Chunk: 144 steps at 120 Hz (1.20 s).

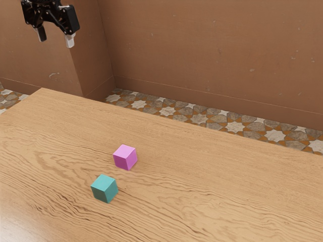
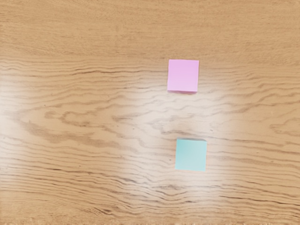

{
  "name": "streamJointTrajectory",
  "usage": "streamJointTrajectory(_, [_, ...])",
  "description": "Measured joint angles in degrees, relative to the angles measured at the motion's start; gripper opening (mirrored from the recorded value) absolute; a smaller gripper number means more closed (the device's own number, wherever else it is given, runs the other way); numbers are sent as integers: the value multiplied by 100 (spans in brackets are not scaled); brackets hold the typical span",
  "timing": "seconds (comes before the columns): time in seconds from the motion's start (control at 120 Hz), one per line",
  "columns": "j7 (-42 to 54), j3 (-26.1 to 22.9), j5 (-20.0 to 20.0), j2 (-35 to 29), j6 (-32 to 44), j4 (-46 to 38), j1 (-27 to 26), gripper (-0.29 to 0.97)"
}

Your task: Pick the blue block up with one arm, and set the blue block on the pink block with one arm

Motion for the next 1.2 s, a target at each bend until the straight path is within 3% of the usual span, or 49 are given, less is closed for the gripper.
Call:
streamJointTrajectory(0.167, [-23, 23, 188, 6, -71, -200, -50, 68])
streamJointTrajectory(0.275, [-73, 149, 286, -75, 58, -997, -244, 68])
streamJointTrajectory(0.367, [-134, 185, 397, -447, 376, -1829, -401, 68])
streamJointTrajectory(0.458, [-187, 166, 504, -798, 746, -2602, -52, 68])
streamJointTrajectory(0.633, [-289, 65, 628, -1120, 1174, -3359, 20, 68])
streamJointTrajectory(0.883, [-600, -59, 656, -1270, 1817, -4486, 38, 68])
streamJointTrajectory(1.2, [-985, 53, 533, -1280, 3305, -5968, 17, 68])
